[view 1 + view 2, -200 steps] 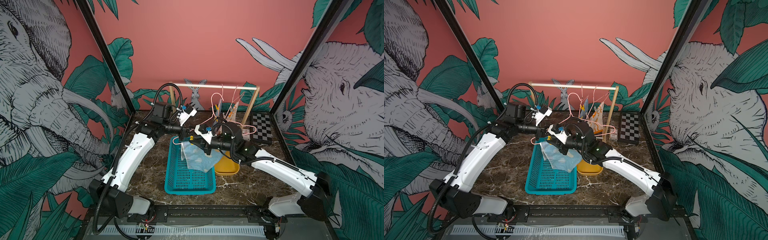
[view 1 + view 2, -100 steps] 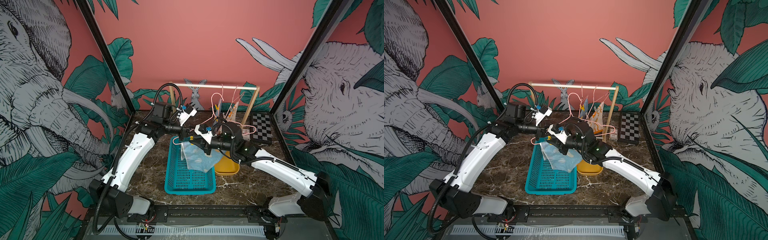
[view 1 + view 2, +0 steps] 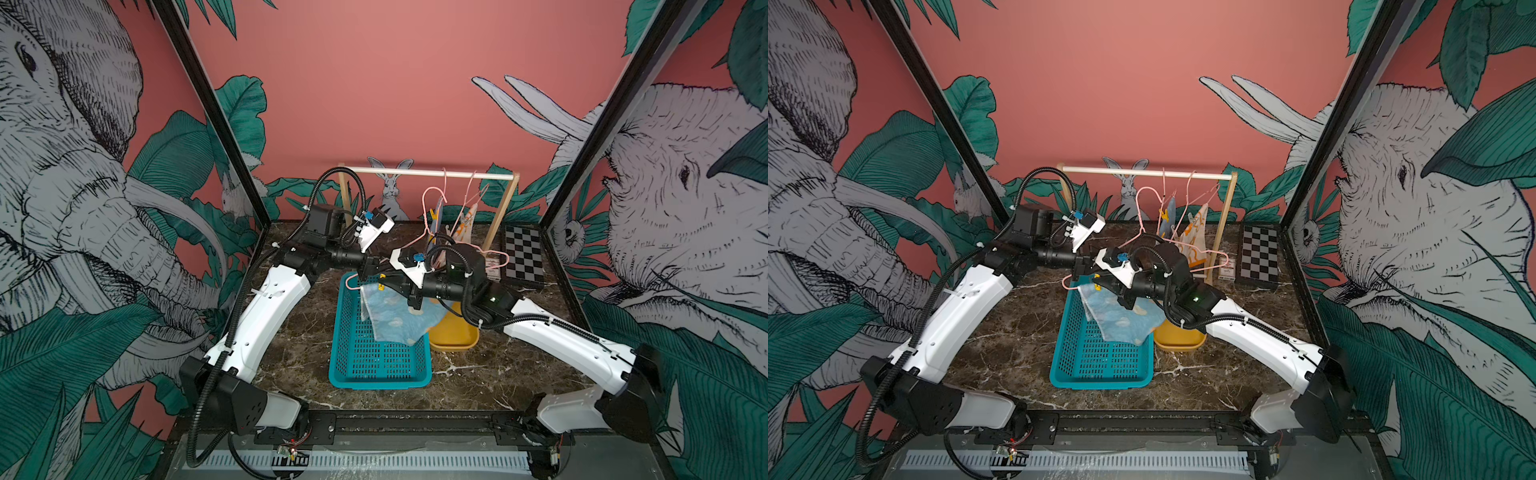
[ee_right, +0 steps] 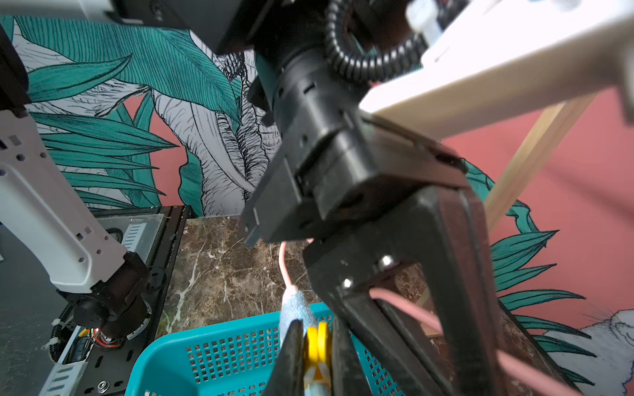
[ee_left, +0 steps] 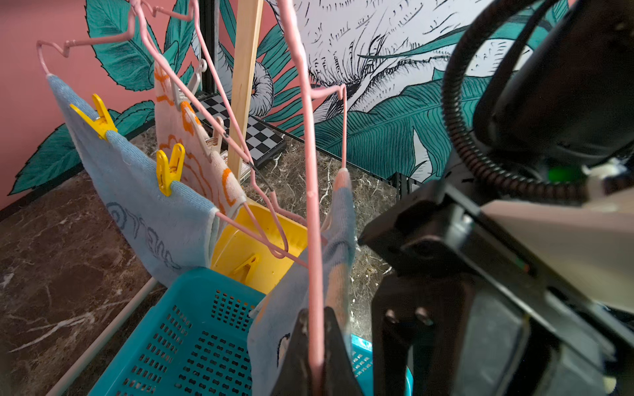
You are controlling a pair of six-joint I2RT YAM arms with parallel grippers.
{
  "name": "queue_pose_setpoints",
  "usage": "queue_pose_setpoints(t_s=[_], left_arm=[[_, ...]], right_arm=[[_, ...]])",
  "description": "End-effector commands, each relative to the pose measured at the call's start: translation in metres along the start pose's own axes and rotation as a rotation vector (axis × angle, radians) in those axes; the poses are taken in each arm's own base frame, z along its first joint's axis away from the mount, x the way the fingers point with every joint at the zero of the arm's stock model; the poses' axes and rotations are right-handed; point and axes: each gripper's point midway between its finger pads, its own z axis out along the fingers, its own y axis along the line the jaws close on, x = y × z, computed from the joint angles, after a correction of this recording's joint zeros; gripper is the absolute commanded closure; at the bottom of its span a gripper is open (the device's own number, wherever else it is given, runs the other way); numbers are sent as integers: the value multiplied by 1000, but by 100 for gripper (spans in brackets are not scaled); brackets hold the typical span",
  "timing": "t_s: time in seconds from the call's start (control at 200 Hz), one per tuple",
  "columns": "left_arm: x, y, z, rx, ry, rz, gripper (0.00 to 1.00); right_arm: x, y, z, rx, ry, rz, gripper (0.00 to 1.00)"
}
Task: Remove the clothespins securing towels to the hanger
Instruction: Remove the clothespin from the hanger.
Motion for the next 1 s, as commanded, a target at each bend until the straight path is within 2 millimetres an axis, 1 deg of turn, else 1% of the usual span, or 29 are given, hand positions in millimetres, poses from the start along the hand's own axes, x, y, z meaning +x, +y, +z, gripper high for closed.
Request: queue_pose_setpoints(t_s=[0.0,0.185,0.295,0.395,0.505,0.585,0.765,0.88,0.995], left_arm=[[9,-6,3,23,28,-35,100],[12,-2,3,6,39,-35,100],[12,4,1,-41,44,-33,100],[8,7,-3,-83,41,-18,100],[2,3,-9,-108,33,10,100],[0,0,-15,-123,32,29,100],[-3,-9,-23,-129,40,65,100],[-4,-16,-25,-110,35,77,100],[-6,-22,-27,-89,29,83,100]], right_arm=[[-56,-10,-22,78,-164,-97,100],[-64,-22,-39,188,-195,-110,100],[-67,-26,-53,244,-198,-111,100],[-62,-32,-68,313,-163,-109,100],[-56,-38,-90,391,-116,-104,100],[-48,-46,-109,454,-81,-82,100],[-26,-66,-158,625,-27,-6,100],[0,-80,-186,740,37,57,100],[31,-88,-203,818,105,123,100]])
